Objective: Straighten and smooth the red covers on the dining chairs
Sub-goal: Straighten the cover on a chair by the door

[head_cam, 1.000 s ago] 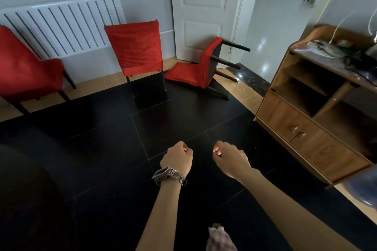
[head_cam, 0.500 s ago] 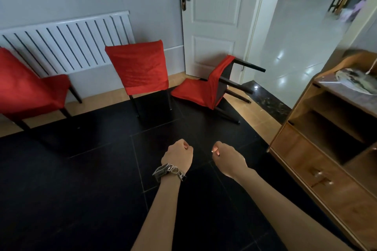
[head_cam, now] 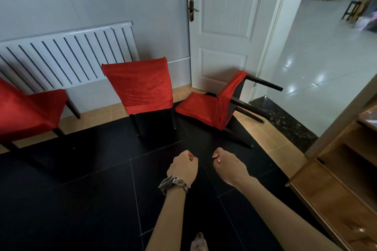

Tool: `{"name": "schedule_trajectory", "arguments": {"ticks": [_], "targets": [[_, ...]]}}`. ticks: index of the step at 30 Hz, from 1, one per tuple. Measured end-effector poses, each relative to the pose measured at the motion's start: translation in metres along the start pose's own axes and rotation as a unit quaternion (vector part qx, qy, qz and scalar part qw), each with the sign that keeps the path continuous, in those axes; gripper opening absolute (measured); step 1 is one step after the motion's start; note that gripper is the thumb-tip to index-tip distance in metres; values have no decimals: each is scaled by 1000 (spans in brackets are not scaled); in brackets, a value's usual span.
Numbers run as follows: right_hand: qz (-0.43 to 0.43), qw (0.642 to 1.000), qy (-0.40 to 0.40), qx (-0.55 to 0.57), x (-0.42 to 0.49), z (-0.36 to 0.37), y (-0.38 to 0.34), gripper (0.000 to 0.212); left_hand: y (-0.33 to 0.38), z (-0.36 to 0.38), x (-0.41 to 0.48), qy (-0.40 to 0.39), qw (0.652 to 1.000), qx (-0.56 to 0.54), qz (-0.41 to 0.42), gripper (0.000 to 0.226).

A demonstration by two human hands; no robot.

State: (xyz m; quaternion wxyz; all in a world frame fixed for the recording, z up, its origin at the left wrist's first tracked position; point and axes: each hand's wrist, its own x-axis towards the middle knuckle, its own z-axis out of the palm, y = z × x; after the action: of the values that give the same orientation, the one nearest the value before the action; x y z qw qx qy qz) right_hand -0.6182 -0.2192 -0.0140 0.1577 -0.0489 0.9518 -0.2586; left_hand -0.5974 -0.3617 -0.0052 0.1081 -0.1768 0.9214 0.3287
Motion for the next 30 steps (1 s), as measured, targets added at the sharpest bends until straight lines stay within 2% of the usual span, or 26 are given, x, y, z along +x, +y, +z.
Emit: {"name": "schedule_trajectory", "arguments": {"ticks": [9, 17, 30], "targets": [[15, 999, 27, -9, 152, -45, -25, 24, 51, -40, 163, -4, 1000, -8, 16, 24], [49, 999, 7, -13, 245, -75, -13, 27, 88, -39, 253, -35, 999, -10, 17, 26], [3, 1000, -2, -22, 443, -144, 15, 25, 172, -43, 427, -6, 1000, -16, -1, 21]]}}
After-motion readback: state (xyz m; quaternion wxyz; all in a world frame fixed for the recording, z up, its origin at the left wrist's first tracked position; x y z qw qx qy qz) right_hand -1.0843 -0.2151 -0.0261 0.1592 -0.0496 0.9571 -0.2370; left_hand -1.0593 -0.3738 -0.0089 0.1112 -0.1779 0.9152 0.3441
